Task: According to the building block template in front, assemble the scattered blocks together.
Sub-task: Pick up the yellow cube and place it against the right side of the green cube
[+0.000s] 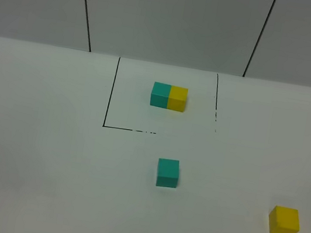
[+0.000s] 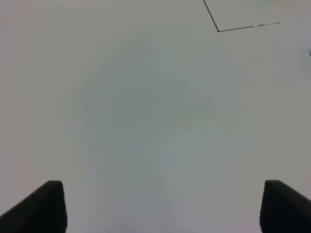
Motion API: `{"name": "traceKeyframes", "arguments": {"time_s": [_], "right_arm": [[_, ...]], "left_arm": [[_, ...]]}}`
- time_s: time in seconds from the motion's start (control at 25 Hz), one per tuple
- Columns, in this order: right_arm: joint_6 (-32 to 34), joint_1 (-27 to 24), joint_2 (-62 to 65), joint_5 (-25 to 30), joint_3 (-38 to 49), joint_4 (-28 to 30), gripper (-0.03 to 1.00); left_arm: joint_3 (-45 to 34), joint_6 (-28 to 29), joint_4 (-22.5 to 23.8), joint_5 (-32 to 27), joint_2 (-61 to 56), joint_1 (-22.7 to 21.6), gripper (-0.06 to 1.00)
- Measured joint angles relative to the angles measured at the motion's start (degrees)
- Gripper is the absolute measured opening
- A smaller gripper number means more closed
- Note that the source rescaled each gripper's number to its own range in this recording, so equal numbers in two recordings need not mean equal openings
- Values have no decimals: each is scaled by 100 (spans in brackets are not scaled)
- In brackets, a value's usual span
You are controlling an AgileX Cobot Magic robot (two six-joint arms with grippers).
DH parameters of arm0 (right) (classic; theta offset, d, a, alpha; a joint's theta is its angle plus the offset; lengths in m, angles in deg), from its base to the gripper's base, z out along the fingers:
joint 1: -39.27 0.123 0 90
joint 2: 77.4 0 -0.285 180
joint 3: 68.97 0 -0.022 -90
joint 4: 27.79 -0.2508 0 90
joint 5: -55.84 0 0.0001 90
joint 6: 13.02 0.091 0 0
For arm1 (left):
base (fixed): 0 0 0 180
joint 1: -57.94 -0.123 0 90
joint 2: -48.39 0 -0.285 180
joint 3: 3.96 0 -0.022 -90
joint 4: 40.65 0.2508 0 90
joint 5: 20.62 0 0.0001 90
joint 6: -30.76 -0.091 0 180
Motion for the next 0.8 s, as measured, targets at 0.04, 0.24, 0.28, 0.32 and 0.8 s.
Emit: {"name": "traceKeyframes", "arguments": {"time_s": [0.04, 0.24, 0.28, 0.32, 0.8], "right_arm": [[0, 0, 0, 0, 0, 0, 100], [0, 0, 0, 0, 0, 0, 100], [0, 0, 0, 0, 0, 0, 100], [0, 0, 0, 0, 0, 0, 100], [0, 0, 0, 0, 0, 0, 100]], "left_arm": [[0, 0, 0, 0, 0, 0, 88], [0, 2, 0, 0, 0, 0, 88], [0, 7, 0, 0, 0, 0, 88], [0, 7, 0, 0, 0, 0, 88], [0, 13, 0, 22, 0, 0, 88]]}}
